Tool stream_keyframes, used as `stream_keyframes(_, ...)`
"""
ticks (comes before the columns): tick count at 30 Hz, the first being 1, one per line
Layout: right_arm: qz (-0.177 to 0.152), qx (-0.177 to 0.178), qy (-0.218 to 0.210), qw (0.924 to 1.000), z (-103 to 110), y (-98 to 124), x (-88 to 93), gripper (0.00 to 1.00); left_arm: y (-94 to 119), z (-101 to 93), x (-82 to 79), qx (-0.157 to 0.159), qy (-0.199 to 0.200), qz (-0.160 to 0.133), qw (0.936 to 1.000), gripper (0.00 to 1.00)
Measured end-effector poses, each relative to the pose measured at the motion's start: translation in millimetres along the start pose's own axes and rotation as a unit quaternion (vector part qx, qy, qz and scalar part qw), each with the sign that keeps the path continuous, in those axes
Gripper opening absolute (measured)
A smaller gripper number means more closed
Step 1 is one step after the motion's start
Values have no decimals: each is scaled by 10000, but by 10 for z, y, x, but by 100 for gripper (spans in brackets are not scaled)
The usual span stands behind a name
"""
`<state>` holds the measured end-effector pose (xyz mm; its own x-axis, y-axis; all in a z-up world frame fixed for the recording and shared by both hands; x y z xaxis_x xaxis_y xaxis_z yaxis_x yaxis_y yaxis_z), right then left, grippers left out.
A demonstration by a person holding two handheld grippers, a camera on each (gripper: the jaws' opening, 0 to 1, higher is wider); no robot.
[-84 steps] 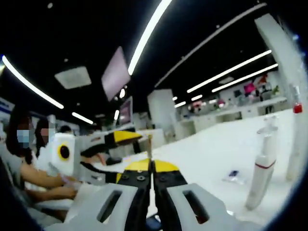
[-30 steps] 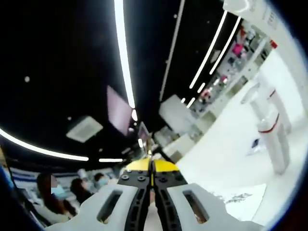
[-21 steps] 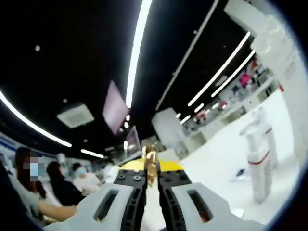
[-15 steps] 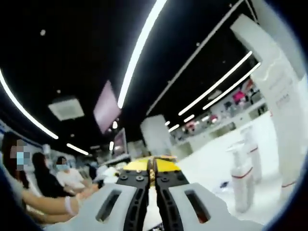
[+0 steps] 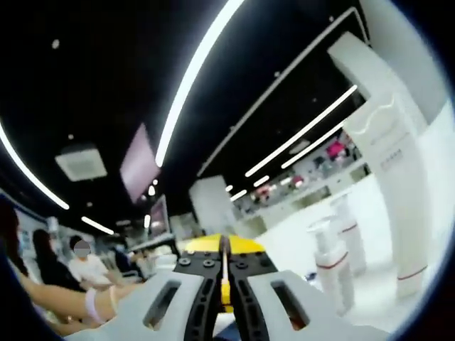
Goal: Arrange the skincare products in the storage area until every visible bottle or jar stands upright without overlapping.
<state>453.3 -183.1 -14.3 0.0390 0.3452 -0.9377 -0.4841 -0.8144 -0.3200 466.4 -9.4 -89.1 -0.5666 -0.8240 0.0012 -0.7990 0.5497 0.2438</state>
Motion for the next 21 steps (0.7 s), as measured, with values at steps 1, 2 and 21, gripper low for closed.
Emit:
stream_keyframes(1, -2, 10, 6, 10000, -3, -1, -1, 0, -11, 12, 0, -68, -26, -49, 10000, 1)
stream_keyframes(2, -1, 11, 7, 10000, -4, -2, -1, 0, -21, 23, 0, -135, -42, -86, 9999, 1)
stream_keyframes(21, 50, 56, 27, 10000, -36, -4, 14, 0, -9, 48, -38, -390, -336, -94, 9986, 3)
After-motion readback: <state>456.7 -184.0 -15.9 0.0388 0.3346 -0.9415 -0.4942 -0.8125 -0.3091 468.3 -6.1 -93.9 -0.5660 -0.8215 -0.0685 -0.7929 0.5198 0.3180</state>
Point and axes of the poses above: the point that each gripper's makers call its tool centre point, and the gripper's own axes: y roughly backward along the fingers, z roughly to its left, x roughly out of its underside, the point moved 8 cm from there along y, roughly backward along the fingers, and after that the axes turned 12 degrees about y, right-handed, at the moved point
